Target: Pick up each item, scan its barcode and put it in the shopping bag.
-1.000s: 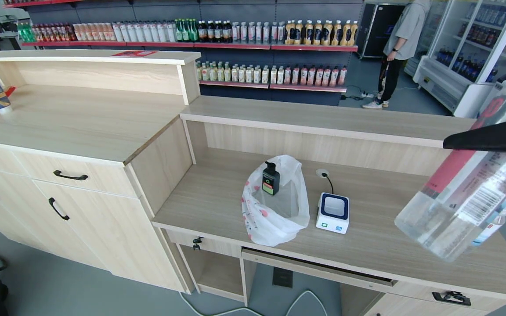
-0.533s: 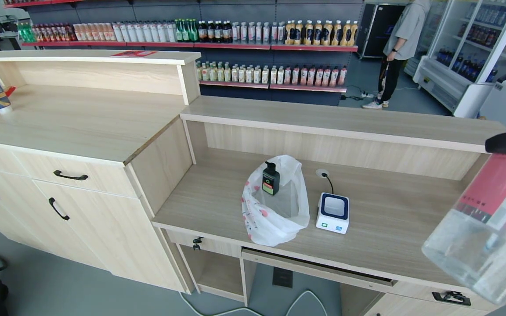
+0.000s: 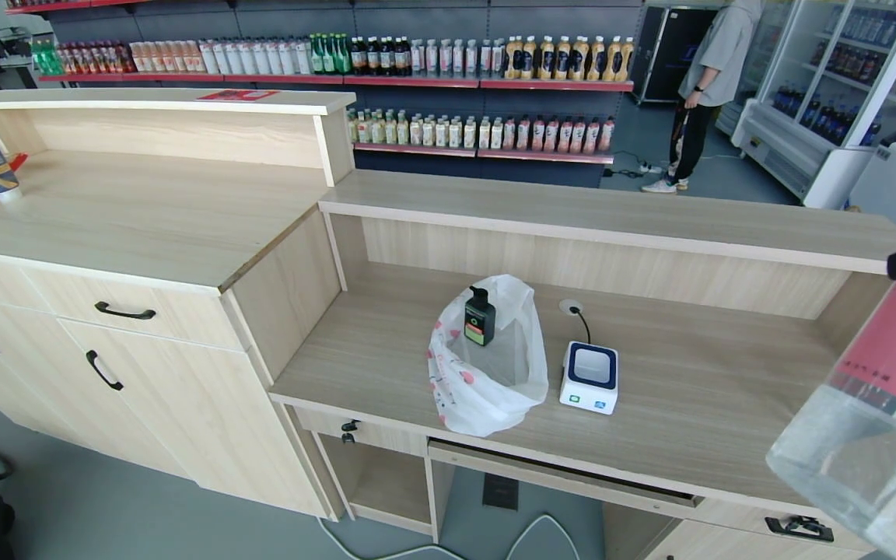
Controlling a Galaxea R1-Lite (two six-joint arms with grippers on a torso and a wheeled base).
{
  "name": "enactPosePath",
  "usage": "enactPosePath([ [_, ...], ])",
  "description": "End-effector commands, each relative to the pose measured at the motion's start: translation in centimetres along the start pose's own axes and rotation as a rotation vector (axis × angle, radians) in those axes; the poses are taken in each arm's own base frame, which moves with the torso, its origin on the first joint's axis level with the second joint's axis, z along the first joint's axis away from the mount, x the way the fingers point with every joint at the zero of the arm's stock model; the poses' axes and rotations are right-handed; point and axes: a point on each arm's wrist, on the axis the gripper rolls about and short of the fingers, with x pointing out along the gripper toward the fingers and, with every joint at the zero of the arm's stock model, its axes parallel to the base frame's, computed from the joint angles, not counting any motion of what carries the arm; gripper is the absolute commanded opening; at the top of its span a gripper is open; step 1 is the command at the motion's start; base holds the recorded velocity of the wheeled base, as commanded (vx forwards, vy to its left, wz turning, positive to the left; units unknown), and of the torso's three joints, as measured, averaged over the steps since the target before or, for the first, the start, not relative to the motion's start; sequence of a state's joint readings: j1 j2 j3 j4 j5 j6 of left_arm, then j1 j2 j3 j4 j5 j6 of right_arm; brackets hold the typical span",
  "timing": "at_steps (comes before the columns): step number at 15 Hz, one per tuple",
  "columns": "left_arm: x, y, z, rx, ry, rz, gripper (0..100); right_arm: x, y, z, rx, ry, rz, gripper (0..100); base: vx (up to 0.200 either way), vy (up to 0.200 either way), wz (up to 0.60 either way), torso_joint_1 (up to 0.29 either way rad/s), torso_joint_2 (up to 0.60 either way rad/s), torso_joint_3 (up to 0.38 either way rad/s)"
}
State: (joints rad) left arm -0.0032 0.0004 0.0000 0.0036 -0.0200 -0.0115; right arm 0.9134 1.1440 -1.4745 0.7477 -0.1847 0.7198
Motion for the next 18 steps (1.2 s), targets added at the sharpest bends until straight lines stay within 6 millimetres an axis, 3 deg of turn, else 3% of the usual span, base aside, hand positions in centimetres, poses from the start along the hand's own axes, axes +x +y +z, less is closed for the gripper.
enactPosePath([
  [1,0.0,0.0,0.0,-0.001,0.001,0.0,100,0.0,0.0,0.0,-0.002,0.001,0.001,0,0.0,0.0,0.0,0.0,0.0,0.0],
  [15,0.0,0.0,0.0,-0.001,0.002,0.0,100,0.8,0.3,-0.5,-0.02,0.04,0.013,0,0.0,0.0,0.0,0.0,0.0,0.0],
  [18,0.0,0.0,0.0,-0.001,0.001,0.0,100,2.2,-0.1,-0.9,-0.025,0.051,-0.046,0,0.0,0.0,0.0,0.0,0.0,0.0],
])
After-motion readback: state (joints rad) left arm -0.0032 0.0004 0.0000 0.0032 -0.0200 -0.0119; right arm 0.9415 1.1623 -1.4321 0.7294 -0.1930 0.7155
